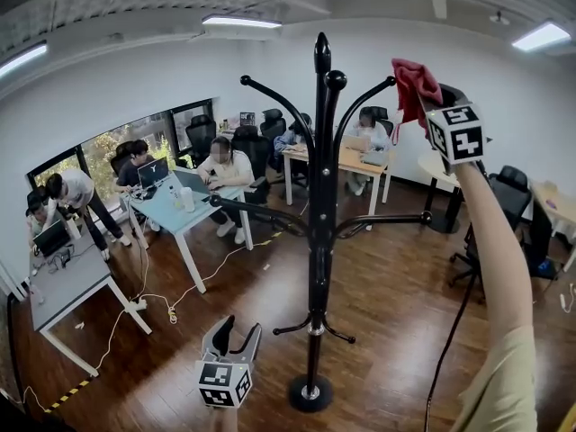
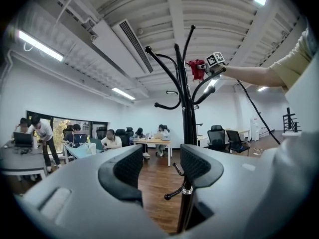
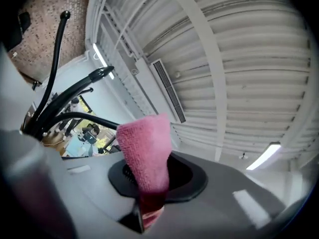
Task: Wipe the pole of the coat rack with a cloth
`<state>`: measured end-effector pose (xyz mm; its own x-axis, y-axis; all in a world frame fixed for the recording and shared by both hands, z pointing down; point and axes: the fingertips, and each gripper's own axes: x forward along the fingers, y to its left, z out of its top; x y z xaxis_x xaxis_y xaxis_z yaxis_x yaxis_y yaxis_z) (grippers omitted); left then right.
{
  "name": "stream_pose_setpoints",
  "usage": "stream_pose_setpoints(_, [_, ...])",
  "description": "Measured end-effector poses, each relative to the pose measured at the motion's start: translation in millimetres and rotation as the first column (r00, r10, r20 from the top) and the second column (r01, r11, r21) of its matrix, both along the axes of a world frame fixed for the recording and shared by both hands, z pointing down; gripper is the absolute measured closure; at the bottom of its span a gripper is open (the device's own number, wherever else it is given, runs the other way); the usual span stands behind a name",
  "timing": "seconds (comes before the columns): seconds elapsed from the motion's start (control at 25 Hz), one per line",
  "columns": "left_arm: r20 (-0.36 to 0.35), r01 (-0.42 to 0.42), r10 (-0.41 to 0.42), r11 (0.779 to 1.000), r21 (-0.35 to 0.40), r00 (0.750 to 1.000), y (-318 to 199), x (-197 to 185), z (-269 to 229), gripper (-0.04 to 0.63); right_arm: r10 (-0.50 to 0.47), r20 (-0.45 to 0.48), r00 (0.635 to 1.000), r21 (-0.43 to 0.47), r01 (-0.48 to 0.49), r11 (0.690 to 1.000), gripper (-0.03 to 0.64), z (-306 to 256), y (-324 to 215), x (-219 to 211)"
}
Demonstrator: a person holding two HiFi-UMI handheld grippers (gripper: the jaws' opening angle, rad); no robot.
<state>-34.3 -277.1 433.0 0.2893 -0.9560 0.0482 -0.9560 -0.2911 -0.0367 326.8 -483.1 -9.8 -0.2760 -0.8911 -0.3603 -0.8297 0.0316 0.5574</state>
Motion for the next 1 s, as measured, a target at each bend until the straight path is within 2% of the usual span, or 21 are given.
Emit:
stream_pose_setpoints(0.08, [-0.004, -0.002, 0.002, 1.000, -0.002, 1.000, 0.3, -2.4, 1.3, 0.365, -0.041, 0.016, 0.999, 0.038, 0.041, 0.998, 0.566, -6.6, 16.9, -7.5])
stream_pose_setpoints(0.16, [-0.007, -0.003, 0.003, 1.000, -0.008, 1.000, -0.7, -4.9, 3.9, 0.365, -0.138, -0.059, 0.989, 0.064, 0.142, 0.988, 0.566, -11.1, 42.4, -38.1])
stream_pose_setpoints(0.2, [-0.009, -0.005, 0.005, 1.000, -0.011, 1.000, -1.6, -5.7, 4.9, 0.365, -0.201, -0.105, 0.974, 0.052, 0.207, 0.977, 0.566, -11.3, 54.5, -57.7])
stream_pose_setpoints(0.28, [-0.013, -0.013, 0.013, 1.000, -0.013, 1.000, -3.8, -4.5, 5.8, 0.365, -0.347, -0.148, 0.926, -0.052, 0.343, 0.938, 0.566, -4.5, 69.1, -95.7])
stream_pose_setpoints(0.36, [-0.017, -0.026, 0.026, 1.000, -0.011, 1.000, -4.9, -0.5, 5.4, 0.365, -0.475, -0.103, 0.874, -0.195, 0.450, 0.871, 0.566, 9.3, 70.9, -125.6])
stream_pose_setpoints(0.44, [-0.020, -0.038, 0.037, 0.999, -0.010, 0.999, -4.2, 2.5, 4.9, 0.365, -0.542, -0.030, 0.840, -0.291, 0.512, 0.808, 0.566, 22.8, 64.9, -145.2])
stream_pose_setpoints(0.52, [-0.023, -0.043, 0.042, 0.999, -0.012, 0.999, -2.8, 1.6, 4.7, 0.365, -0.571, 0.047, 0.820, -0.328, 0.553, 0.766, 0.566, 28.2, 58.6, -155.7])
stream_pose_setpoints(0.6, [-0.028, -0.042, 0.041, 0.999, -0.014, 0.999, -2.4, -2.7, 5.6, 0.365, -0.590, 0.134, 0.796, -0.294, 0.601, 0.743, 0.566, 18.0, 57.8, -156.3])
stream_pose_setpoints(0.68, [-0.033, -0.038, 0.038, 0.999, -0.012, 0.999, -2.5, -9.8, 6.4, 0.365, -0.613, 0.205, 0.763, -0.209, 0.646, 0.734, 0.566, -5.8, 63.6, -152.8])
stream_pose_setpoints(0.76, [-0.040, -0.031, 0.031, 0.999, -0.010, 0.999, -0.2, -18.2, 4.3, 0.367, -0.629, 0.205, 0.750, -0.147, 0.659, 0.738, 0.566, -33.1, 70.8, -156.2])
stream_pose_setpoints(0.88, [-0.052, -0.020, 0.020, 1.000, -0.015, 0.998, 6.0, -27.5, -2.9, 0.367, -0.606, 0.143, 0.783, -0.127, 0.622, 0.773, 0.566, -68.7, 76.2, -168.4])
stream_pose_setpoints(1.0, [-0.059, -0.008, 0.007, 1.000, -0.021, 0.998, 6.6, -35.8, 4.6, 0.367, -0.607, 0.135, 0.783, -0.101, 0.620, 0.778, 0.565, -84.5, 77.9, -173.6])
